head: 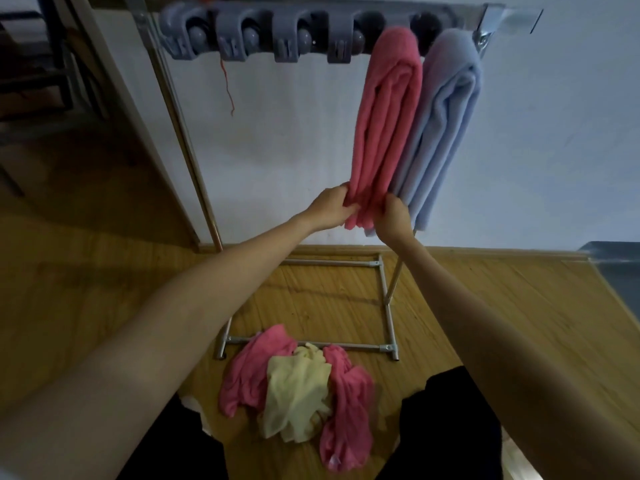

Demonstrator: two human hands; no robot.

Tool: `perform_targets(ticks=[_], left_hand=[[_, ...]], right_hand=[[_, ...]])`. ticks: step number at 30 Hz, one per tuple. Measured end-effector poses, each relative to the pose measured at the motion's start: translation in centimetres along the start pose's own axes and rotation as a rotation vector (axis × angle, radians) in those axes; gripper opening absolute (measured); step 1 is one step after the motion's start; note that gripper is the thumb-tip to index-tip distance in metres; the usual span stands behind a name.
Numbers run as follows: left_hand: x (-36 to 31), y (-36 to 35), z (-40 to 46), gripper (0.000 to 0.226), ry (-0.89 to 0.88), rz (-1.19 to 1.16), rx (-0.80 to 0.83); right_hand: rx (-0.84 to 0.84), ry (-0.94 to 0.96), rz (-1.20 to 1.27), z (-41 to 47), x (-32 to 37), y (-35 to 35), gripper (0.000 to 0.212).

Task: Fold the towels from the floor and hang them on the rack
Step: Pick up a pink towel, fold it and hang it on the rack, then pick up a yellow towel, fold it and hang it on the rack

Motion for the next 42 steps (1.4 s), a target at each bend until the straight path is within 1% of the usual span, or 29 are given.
perform_targets(ticks=[1,3,5,6,8,10,15,17,19,20,23,25,27,30,32,35,37,40,42], left_hand=[[0.8,-0.6,-0.5,0.025,0.010,-0.005,0.073],[3.1,-1.8,-1.5,0.043,0.057,0.032,0.159],[6.0,-3.3,-2.9,0.061,0.161,0.087,0.219],[7.5,-4.1,-3.8,0.067,0.220,0.102,0.245],[10.4,-5.8,-6.3,0.070,0.311,0.097,0.273],[13.4,-7.6,-9.5,0.068,0.390,0.100,0.282],[20.7,-12.1,-18.6,0.058,0.605,0.108,0.343],[22.8,-13.6,-21.6,0.051,0.621,0.109,0.342],[25.0,-15.4,-24.1,0.059,0.619,0.084,0.330],[26.3,-16.5,-25.1,0.058,0.634,0.092,0.341],[28.7,-19.9,-27.2,0.033,0.720,0.090,0.404],[29.5,-22.3,-27.6,0.026,0.728,0.062,0.442],[30.2,-24.6,-27.7,0.033,0.708,0.018,0.437],[31.8,-28.4,-27.1,0.044,0.652,0.010,0.463],[32.5,-30.2,-25.8,0.053,0.626,0.071,0.499],[33.4,-32.1,-22.9,0.056,0.518,0.156,0.469],[34.6,-33.3,-21.5,0.058,0.470,0.177,0.529],[35.7,-34.6,-20.2,0.060,0.457,0.184,0.648],[35.8,-34.6,-19.8,0.056,0.408,0.188,0.615]], right_hand=[[0.016,-0.007,0.004,-0.1,-0.4,-0.2,0.020],[0.036,0.020,-0.022,-0.5,-1.7,-0.9,0.019],[0.043,0.036,-0.050,-1.6,-3.3,-2.0,0.018],[0.051,0.029,-0.045,-2.4,-4.1,-2.7,0.020],[0.099,-0.011,-0.072,-4.4,-5.8,-4.4,0.026],[0.204,-0.049,-0.125,-6.6,-8.0,-6.9,0.028],[0.581,-0.151,-0.260,-13.1,-14.0,-14.1,0.043],[0.707,-0.176,-0.308,-15.6,-16.4,-16.8,0.045],[0.802,-0.189,-0.340,-17.7,-18.7,-19.2,0.044],[0.844,-0.201,-0.353,-18.7,-19.9,-20.2,0.044],[0.955,-0.244,-0.409,-21.2,-23.8,-22.8,0.043],[1.008,-0.278,-0.430,-22.3,-26.4,-24.1,0.033],[1.023,-0.313,-0.422,-23.1,-28.8,-25.1,0.028],[1.036,-0.340,-0.443,-22.8,-30.8,-26.3,0.032],[1.047,-0.365,-0.445,-21.9,-31.9,-27.2,0.038],[1.027,-0.383,-0.441,-20.1,-33.7,-28.9,0.051],[1.011,-0.377,-0.456,-19.1,-34.5,-29.9,0.058],[1.055,-0.401,-0.506,-18.1,-34.8,-31.1,0.067],[1.091,-0.365,-0.518,-17.8,-35.0,-31.8,0.069]])
Point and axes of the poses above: each hand's wrist, its own z-axis towards the middle knuckle, its own y-axis out of the back of the hand, x = y × z, the point moved 2 cm from there along z, towards the middle knuckle, and after that the axes turned 7 degrees about z, right-handed, at the moved point
